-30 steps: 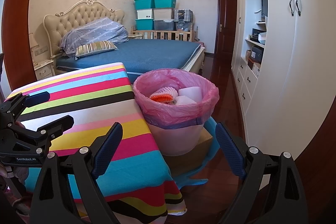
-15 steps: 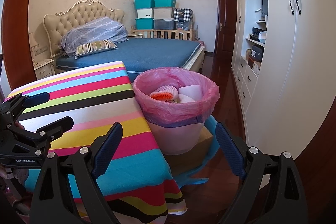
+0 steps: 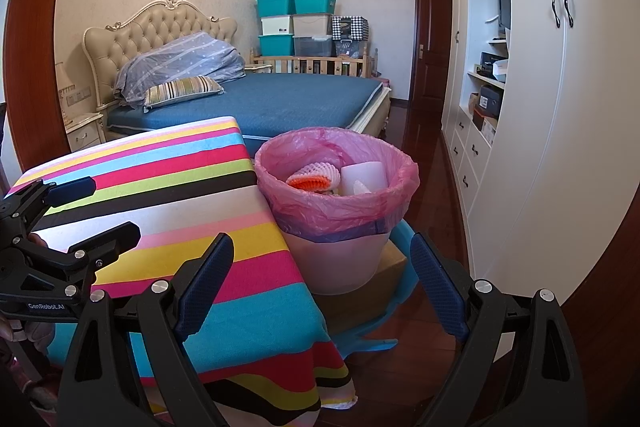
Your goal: Collect trash
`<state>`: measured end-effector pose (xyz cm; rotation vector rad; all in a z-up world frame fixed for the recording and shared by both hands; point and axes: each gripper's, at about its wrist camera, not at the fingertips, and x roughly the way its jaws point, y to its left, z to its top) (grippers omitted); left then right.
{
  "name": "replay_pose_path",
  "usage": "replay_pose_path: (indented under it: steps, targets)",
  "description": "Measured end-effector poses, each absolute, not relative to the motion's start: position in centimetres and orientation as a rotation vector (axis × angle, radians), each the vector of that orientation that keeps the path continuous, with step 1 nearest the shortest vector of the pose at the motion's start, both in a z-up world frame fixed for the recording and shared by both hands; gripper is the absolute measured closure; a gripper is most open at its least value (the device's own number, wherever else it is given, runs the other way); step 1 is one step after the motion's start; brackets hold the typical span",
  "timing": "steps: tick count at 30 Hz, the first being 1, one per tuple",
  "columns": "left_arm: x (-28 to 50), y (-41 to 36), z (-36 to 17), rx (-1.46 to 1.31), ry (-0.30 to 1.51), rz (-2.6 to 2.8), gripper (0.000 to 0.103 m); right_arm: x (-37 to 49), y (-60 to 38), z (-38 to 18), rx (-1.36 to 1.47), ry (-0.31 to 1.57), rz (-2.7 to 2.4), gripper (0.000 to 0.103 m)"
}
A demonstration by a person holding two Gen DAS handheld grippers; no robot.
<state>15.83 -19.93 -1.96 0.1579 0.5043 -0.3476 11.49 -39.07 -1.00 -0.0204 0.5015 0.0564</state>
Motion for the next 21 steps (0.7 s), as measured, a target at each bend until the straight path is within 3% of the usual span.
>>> replay_pose_path:
  steps: [21]
  targets:
    - [15.54,-19.88,-1.41,0.163,0.492,-0.348,0.005,11.5,-39.11,-0.9,-0.021,0.502,0.057,0.018]
